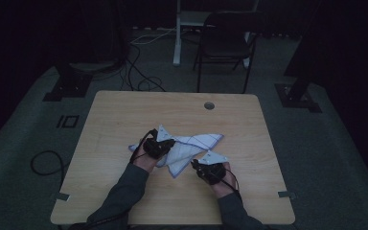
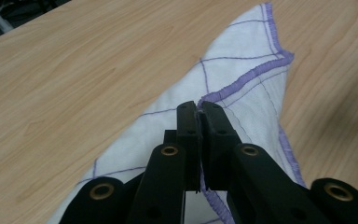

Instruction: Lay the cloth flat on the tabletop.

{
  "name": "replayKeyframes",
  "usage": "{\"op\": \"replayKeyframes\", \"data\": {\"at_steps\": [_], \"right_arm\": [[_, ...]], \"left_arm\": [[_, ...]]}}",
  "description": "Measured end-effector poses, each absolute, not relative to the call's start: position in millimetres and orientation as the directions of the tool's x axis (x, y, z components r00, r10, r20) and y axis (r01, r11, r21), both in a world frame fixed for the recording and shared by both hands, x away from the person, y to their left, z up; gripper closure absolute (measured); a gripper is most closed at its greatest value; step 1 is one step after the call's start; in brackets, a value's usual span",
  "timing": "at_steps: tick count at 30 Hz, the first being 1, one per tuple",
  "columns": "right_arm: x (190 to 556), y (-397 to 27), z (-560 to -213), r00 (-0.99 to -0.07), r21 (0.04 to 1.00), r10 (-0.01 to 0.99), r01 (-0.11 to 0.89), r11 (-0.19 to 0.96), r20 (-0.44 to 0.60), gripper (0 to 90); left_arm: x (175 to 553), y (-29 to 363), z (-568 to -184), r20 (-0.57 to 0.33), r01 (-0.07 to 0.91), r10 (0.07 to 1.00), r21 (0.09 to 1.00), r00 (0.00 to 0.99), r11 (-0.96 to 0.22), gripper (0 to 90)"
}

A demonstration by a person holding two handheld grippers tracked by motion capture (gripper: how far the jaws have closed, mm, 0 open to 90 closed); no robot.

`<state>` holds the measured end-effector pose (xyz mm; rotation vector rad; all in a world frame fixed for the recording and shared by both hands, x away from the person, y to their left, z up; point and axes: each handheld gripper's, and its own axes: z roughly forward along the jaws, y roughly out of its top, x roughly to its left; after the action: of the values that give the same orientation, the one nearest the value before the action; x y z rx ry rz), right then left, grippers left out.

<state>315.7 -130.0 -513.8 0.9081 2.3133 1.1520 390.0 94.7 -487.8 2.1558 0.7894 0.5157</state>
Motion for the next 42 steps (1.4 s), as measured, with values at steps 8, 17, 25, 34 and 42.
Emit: {"op": "replayKeyframes", "data": {"at_steps": [8, 17, 25, 34, 42], "right_arm": [[312.2, -91.1, -522.8, -0.770, 0.795, 0.635, 0.343, 0.501, -0.068, 83.3], [310.3, -63.4, -536.5, -0.804, 0.762, 0.592, 0.346, 0.547, -0.059, 71.0], [316.2, -64.8, -541.4, -0.791, 0.744, 0.610, 0.377, 0.551, -0.051, 85.7], [315.2, -77.3, -538.0, -0.780, 0.743, 0.623, 0.378, 0.552, -0.066, 89.0], [312.9, -103.4, -532.8, -0.745, 0.746, 0.663, 0.401, 0.531, -0.071, 89.2]], "left_arm": [[395.3, 95.9, -486.5, 0.106, 0.375, 0.691, 0.776, 0.715, -0.507, 87.5], [400.8, 100.9, -483.0, 0.111, 0.377, 0.703, 0.780, 0.702, -0.499, 87.5], [407.2, 110.7, -480.2, 0.107, 0.392, 0.732, 0.788, 0.673, -0.475, 87.5], [418.6, 127.7, -477.6, 0.100, 0.418, 0.770, 0.792, 0.630, -0.445, 87.6], [426.2, 146.5, -476.7, 0.100, 0.447, 0.808, 0.790, 0.581, -0.419, 87.6]]}}
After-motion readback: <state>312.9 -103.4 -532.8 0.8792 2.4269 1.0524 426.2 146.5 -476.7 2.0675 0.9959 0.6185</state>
